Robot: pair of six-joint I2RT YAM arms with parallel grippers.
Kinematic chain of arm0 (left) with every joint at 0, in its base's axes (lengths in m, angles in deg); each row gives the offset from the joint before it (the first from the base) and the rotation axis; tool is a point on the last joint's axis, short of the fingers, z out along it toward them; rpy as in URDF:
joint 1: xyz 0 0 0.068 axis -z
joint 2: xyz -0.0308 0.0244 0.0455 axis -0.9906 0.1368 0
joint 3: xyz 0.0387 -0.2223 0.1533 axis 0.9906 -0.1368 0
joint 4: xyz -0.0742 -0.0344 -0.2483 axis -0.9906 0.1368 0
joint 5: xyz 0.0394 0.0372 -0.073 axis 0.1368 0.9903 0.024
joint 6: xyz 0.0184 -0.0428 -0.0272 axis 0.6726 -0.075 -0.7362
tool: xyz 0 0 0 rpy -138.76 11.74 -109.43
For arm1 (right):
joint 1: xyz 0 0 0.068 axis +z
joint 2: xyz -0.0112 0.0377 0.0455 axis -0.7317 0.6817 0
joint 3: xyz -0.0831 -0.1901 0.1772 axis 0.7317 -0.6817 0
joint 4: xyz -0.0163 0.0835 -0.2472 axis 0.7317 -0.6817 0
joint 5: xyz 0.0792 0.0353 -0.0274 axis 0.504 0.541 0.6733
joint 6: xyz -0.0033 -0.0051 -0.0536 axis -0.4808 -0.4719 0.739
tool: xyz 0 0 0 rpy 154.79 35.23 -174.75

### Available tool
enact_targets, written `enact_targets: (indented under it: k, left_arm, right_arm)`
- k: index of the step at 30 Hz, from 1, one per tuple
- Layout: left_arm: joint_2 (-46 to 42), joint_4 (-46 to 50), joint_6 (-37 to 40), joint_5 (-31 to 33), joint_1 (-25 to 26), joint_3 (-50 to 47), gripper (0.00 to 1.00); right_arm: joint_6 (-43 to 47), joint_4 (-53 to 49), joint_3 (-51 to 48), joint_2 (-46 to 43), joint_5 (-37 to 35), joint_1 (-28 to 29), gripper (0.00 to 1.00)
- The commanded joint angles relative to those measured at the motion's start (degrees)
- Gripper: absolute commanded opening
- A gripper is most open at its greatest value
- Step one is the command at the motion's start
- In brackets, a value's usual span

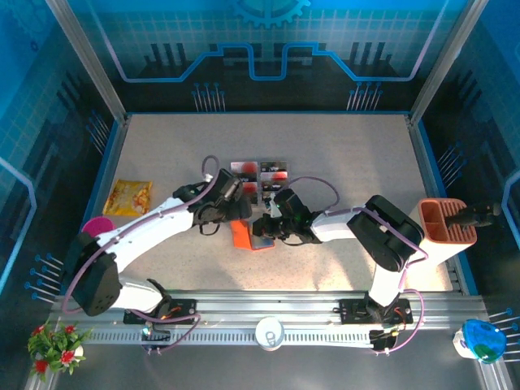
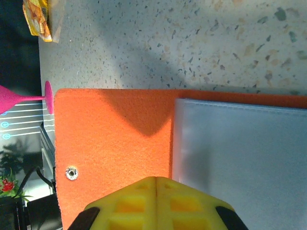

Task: Put the credit cards into the card holder

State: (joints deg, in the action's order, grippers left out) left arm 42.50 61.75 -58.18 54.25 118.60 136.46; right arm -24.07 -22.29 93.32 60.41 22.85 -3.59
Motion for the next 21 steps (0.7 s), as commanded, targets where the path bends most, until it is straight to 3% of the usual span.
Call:
enact_targets:
  k: [1, 7, 21]
  left_arm:
    - [-2.4, -5.4, -5.6, -9.2, -0.2, 1.6, 0.99]
    - [-2.0, -14.5, -13.0, -13.9, 2.9, 0.8, 0.99]
    - [-4.2, -29.3, -27.6, -10.7, 5.3, -13.5, 0.99]
  right_arm:
    - [-1.1, 2.4, -0.5, 0.8, 0.5, -0.2, 0.01]
    - [-1.8, 3.4, -1.8, -1.2, 0.2, -0.9, 0.01]
    - [0.7, -1.0, -4.8, -6.7, -1.7, -6.2, 0.0]
